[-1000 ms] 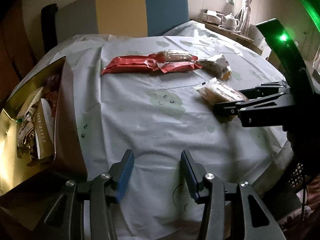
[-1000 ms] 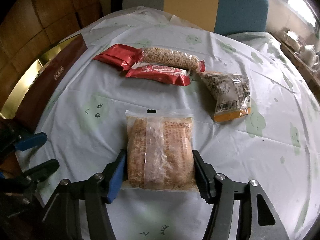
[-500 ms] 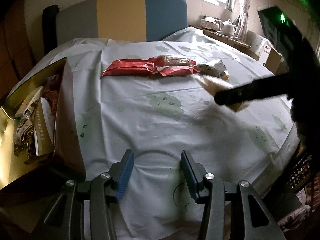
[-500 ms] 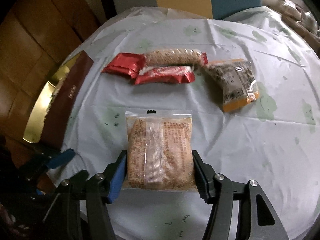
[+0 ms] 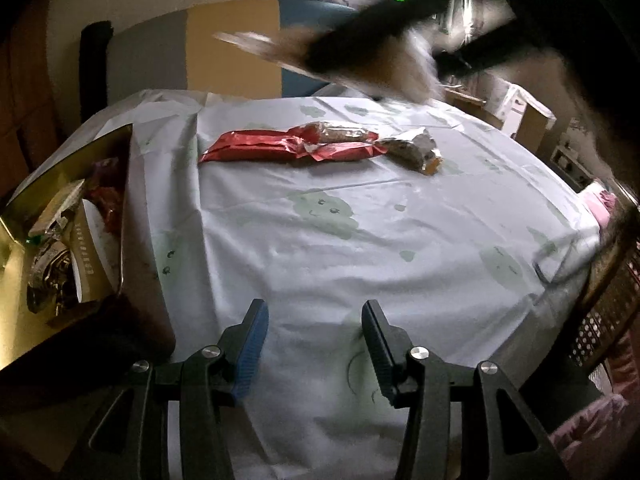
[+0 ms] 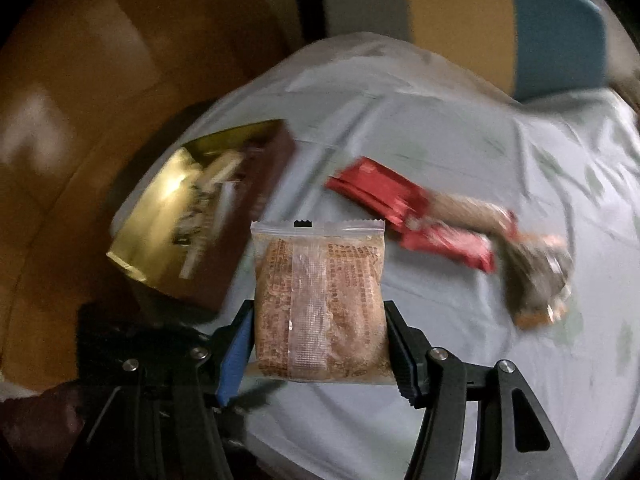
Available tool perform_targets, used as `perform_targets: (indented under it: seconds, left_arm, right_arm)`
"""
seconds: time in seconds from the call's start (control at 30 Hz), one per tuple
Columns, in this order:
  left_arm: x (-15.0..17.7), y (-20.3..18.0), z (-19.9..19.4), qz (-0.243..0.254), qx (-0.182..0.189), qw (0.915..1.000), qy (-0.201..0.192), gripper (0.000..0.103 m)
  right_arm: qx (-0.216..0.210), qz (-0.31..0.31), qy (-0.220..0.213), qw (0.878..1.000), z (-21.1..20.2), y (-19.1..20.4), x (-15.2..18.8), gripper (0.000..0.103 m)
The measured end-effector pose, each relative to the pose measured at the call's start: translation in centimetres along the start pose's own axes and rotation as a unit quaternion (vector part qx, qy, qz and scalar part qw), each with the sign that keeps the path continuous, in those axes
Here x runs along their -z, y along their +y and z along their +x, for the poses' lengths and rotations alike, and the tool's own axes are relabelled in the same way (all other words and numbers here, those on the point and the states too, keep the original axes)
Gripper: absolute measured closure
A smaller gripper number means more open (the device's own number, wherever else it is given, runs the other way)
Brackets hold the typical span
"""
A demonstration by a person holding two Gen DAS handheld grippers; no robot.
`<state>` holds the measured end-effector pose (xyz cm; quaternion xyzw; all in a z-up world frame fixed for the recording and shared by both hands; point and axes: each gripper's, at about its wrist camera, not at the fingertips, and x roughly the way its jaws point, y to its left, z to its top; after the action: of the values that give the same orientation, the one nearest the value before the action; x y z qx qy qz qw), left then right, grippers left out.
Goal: Organize snacks
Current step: 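Carry the clear biscuit bag into the gold box and open the right gripper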
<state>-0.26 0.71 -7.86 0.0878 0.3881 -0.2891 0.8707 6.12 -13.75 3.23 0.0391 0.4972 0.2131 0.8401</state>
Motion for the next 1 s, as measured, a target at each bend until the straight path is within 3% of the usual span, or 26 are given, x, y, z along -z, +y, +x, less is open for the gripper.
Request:
perform_targets:
  seconds: [0.2, 0.47, 0.57, 0.63, 0.73, 1.0]
  left_arm:
    - [1.0, 0.2, -0.8, 0.011, 0.023, 0.9996, -0.015, 0.054]
    - [1.2, 0.5, -0.7, 0.002, 0.034, 0.9992, -0.020, 0.054]
    - [1.2, 0.6, -0.7, 0.000, 0.036, 0.9991, -0.021, 0.054]
    - [1.2, 0.6, -0.6, -0.002, 0.037, 0.9991, -0.021, 0.054]
    - [1.3, 0.7, -0.7, -0.003, 0.037, 0.9991, -0.021, 0.054]
    - [1.2, 0.5, -0.6, -0.003, 0.031, 0.9994, -0.016, 0.054]
  right_arm:
    - [-0.062, -0.078, 0.025, 0.995, 1.1, 5.0, -4.0, 0.042]
    - [-0.116, -0.178, 0.090, 0.973, 7.0, 12.2, -7.4, 0.041]
    - [-0.130, -0.190, 0.111, 0.967, 9.0, 13.5, -7.7, 0.039]
    - [-0.133, -0.193, 0.122, 0.964, 10.2, 13.9, -7.7, 0.033]
    - [-0.123, -0.188, 0.118, 0.967, 10.6, 13.5, -7.5, 0.033]
    - [-0.103, -0.150, 0.091, 0.979, 7.7, 9.7, -6.0, 0.033]
